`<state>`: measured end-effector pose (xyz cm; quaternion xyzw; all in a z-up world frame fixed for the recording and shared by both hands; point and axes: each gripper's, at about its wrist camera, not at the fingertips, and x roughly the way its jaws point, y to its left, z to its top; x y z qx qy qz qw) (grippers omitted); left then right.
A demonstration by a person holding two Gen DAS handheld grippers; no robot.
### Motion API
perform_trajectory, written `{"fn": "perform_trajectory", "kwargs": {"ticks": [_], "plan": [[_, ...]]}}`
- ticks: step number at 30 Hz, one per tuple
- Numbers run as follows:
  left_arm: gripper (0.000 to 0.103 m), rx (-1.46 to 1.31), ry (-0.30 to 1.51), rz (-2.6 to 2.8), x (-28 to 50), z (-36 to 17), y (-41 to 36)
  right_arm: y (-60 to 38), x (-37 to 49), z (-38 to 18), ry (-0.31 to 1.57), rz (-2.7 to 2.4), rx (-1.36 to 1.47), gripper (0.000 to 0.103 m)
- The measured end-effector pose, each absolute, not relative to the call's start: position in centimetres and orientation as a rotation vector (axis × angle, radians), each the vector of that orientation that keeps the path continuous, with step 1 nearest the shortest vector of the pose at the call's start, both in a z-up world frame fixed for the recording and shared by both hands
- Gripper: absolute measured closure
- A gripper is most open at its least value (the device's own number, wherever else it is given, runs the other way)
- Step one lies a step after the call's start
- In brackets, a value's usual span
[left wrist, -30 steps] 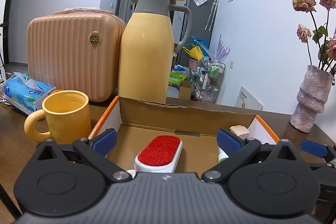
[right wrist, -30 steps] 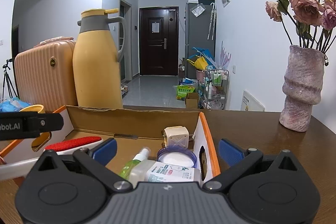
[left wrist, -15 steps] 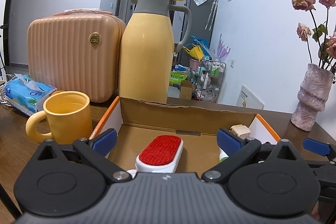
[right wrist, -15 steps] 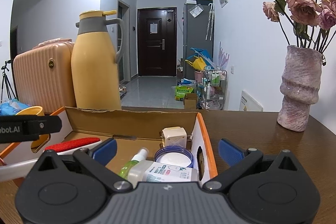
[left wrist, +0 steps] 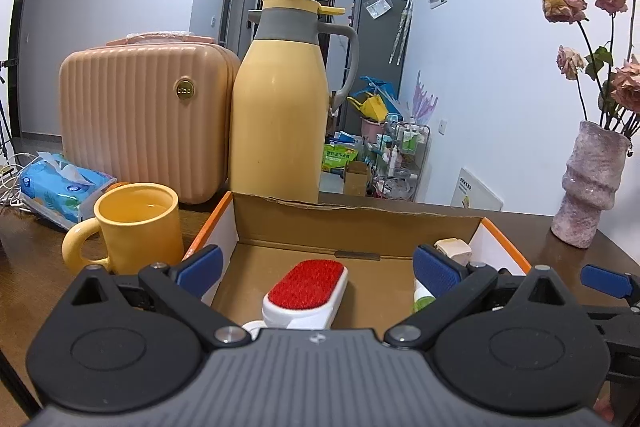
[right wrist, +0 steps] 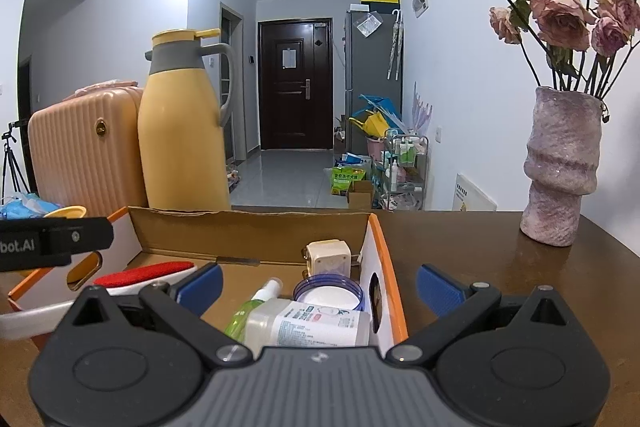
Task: Organize rigid objects
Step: 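Withdraw both open tools from the box toward the table items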
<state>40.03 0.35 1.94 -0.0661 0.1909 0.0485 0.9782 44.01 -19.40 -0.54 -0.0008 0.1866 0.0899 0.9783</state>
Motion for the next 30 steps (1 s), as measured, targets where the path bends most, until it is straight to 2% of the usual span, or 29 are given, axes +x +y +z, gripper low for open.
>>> {"fn": "perform_trajectory", "kwargs": {"ticks": [30], "plan": [[0.000, -0.092, 0.372, 0.070, 30.9, 1.8, -1.6, -21.1, 34.5, -0.8, 0.362, 0.159, -0.002, 0.000]]}}
